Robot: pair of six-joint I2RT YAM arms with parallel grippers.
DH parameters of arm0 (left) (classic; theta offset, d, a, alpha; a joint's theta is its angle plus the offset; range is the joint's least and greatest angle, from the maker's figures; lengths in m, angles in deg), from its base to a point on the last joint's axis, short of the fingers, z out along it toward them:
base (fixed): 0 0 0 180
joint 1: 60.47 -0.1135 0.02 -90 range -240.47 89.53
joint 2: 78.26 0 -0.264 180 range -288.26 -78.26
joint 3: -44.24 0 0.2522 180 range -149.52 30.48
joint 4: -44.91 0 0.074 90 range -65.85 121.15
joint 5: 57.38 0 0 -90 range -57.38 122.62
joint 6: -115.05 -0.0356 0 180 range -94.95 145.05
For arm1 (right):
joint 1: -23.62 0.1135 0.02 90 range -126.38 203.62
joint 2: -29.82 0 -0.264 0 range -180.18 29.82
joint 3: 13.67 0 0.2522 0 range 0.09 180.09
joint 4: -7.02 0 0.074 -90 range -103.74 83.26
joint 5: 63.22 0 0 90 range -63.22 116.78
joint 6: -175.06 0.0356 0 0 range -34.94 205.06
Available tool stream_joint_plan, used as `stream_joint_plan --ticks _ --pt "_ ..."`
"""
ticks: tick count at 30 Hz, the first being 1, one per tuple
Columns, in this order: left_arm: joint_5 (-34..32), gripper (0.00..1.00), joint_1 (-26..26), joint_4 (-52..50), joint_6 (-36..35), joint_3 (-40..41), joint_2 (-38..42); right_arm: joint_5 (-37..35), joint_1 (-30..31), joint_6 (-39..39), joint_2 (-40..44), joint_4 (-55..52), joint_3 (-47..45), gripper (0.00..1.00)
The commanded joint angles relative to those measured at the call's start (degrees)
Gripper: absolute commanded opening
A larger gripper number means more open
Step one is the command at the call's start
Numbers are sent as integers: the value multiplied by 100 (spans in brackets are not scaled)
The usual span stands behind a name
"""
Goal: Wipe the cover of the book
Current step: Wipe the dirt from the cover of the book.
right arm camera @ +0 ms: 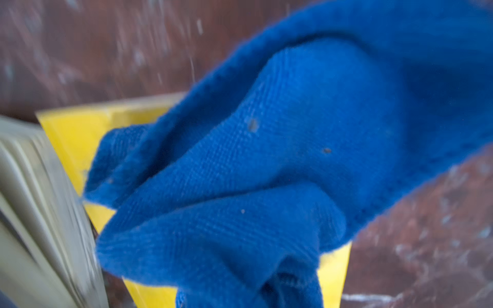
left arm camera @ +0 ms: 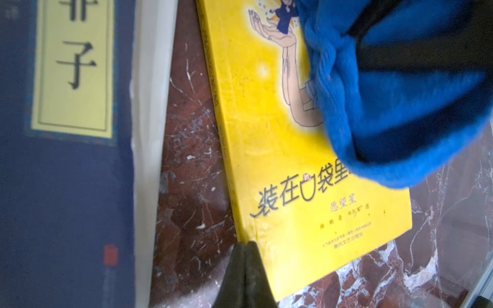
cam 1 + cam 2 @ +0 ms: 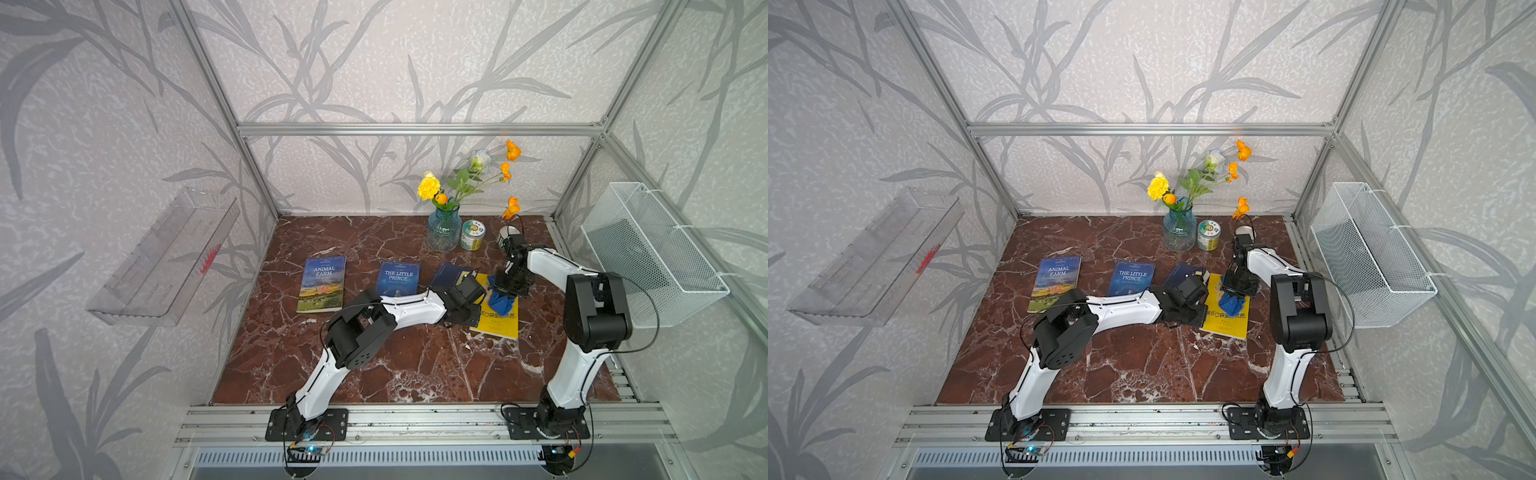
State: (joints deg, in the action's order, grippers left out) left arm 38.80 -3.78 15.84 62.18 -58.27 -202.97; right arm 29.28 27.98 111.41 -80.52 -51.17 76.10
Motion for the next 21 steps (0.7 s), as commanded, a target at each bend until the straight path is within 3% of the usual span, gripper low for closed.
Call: stream_joint_plan --ticks 1,5,10,13,17,21 --pt "-58 2 18 -438 -40 68 -111 -340 5 -77 -480 -106 -172 5" --pt "-56 2 18 -441 -47 64 -115 -352 247 -12 28 144 -948 5" --pt "-33 2 18 -440 -47 57 -107 -246 548 222 1204 637 -2528 5" --pt "-24 2 18 -438 -38 57 -106 -219 756 364 1849 587 -3010 5" --pt "2 2 18 -423 -25 62 -98 -75 777 434 2052 666 -3090 5" --pt "56 2 18 -396 4 76 -106 -198 682 262 1316 456 -2242 5"
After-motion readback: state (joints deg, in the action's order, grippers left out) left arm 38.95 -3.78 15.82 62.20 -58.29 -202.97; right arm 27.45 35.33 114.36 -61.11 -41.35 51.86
